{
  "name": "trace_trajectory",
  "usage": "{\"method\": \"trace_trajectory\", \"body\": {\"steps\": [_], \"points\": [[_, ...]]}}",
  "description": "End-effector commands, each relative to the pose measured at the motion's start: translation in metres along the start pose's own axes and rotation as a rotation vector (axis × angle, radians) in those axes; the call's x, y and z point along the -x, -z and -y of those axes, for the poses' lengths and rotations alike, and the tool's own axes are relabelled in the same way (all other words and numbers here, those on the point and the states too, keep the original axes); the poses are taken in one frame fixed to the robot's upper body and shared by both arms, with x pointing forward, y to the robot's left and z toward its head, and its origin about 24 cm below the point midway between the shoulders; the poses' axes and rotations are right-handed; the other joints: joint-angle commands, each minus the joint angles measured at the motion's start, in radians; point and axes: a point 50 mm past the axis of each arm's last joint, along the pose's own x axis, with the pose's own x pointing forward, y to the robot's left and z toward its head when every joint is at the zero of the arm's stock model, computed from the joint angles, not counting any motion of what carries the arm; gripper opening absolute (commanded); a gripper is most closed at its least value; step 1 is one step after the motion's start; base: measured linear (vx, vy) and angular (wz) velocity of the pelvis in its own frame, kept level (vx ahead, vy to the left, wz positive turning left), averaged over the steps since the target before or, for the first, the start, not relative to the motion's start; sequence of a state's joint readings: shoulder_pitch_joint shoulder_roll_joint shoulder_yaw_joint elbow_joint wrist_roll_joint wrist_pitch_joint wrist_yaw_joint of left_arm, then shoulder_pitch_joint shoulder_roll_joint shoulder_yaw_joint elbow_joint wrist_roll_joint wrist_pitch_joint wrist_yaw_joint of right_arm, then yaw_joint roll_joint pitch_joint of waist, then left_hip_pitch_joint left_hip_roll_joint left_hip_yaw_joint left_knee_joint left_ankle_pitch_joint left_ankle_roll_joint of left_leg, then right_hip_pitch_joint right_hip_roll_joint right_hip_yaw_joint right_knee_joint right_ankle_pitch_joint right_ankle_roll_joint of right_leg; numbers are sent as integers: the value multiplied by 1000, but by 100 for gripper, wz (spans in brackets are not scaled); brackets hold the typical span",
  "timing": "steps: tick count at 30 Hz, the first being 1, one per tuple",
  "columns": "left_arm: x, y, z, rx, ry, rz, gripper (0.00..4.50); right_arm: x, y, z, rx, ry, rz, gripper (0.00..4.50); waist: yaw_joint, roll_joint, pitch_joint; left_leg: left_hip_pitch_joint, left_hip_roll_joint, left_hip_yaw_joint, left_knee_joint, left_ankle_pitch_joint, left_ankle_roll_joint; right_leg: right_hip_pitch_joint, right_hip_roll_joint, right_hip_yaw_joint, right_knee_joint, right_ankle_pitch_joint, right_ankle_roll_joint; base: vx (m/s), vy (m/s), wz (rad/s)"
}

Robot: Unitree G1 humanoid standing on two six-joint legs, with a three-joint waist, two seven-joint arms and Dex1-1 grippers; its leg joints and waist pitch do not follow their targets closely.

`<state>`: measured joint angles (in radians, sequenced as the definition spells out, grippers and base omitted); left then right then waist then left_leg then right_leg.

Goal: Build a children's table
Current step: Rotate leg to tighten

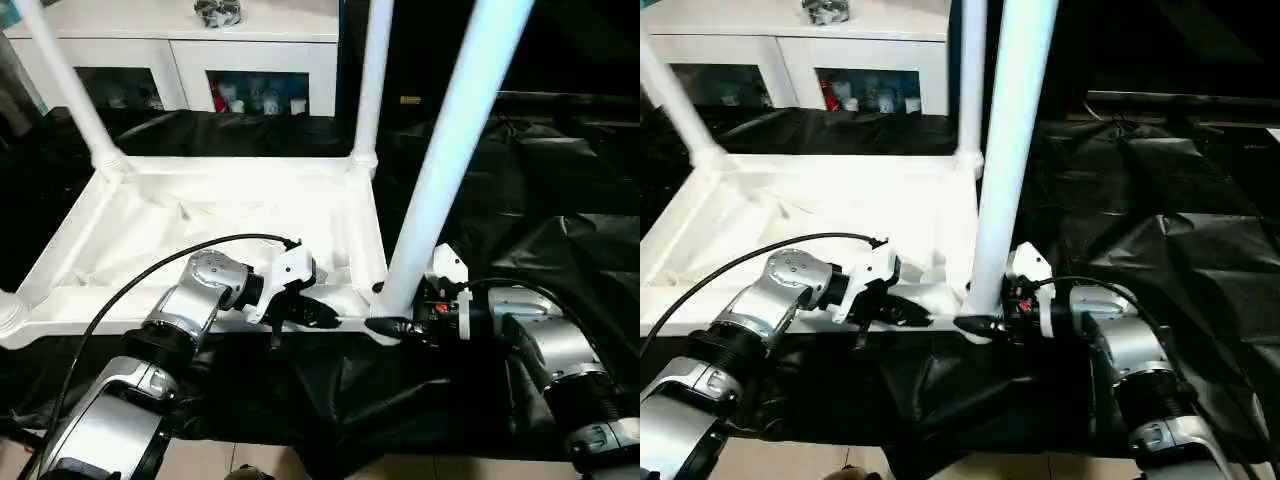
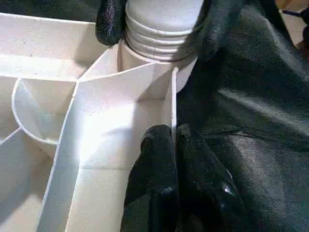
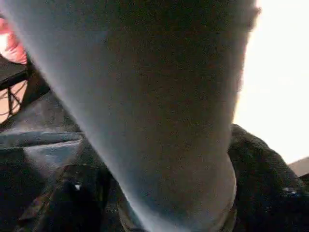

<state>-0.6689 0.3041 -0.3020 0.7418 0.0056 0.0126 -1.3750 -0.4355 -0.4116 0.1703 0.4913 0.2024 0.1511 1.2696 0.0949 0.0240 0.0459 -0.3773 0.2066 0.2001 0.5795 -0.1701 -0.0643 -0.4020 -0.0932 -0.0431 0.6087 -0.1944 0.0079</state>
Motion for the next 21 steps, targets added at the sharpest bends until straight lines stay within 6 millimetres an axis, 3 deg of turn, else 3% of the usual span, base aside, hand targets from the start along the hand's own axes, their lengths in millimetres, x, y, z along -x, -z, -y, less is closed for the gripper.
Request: {"method": "trace_trajectory", "body": {"steps": [1,6,11,14,15,16,17,18,20,21], "points": [[-2,-7,-1,-34,7,19,0,-8,3,-10,-8,-100,-19,301,0,-14,-63,16,26,-8,-62,-212,60,45,-43,28,-67,-124,-263,0,0,0],[-2,-7,-1,-31,0,19,0,-10,3,-10,-10,-99,-21,274,4,-15,-64,15,26,-8,-59,-188,71,46,-43,26,-63,-94,-270,0,0,0],[-9,-10,-8,9,-106,48,0,-17,7,-8,-84,-5,22,272,5,-14,-62,16,27,-8,-60,-209,59,44,-44,27,-67,-136,-263,0,0,0],[-11,-12,-10,18,-137,59,0,-20,8,-6,-104,34,36,272,2,-16,-58,18,24,-9,-64,-248,37,42,-46,28,-77,-221,-239,0,0,0],[-15,-14,-12,26,-165,63,0,-24,11,-1,-131,119,38,272,-2,-12,-56,17,24,-10,-66,-256,28,39,-46,29,-79,-238,-231,0,0,0],[-15,-14,-12,26,-165,63,0,-24,11,-1,-131,119,38,272,-2,-12,-56,17,24,-10,-66,-256,28,39,-46,29,-79,-238,-231,0,0,0],[-20,-17,-14,39,-203,71,0,-29,14,5,-167,224,45,272,-9,-13,-55,18,23,-12,-69,-274,15,38,-47,29,-82,-277,-218,0,0,0],[-29,-22,-17,52,-257,75,0,-36,18,12,-223,359,51,272,-13,-6,-53,20,23,-14,-72,-281,1,34,-48,30,-84,-293,-216,0,0,0],[-41,-28,-18,65,-295,82,0,-45,22,19,-283,509,49,272,-27,-12,-50,19,17,-20,-77,-329,-22,37,-47,25,-92,-386,-188,0,0,0],[-43,-29,-18,65,-295,83,0,-45,22,20,-289,524,48,272,-34,-9,-52,25,17,-21,-76,-345,-25,33,-47,27,-100,-404,-174,0,0,0]]}}
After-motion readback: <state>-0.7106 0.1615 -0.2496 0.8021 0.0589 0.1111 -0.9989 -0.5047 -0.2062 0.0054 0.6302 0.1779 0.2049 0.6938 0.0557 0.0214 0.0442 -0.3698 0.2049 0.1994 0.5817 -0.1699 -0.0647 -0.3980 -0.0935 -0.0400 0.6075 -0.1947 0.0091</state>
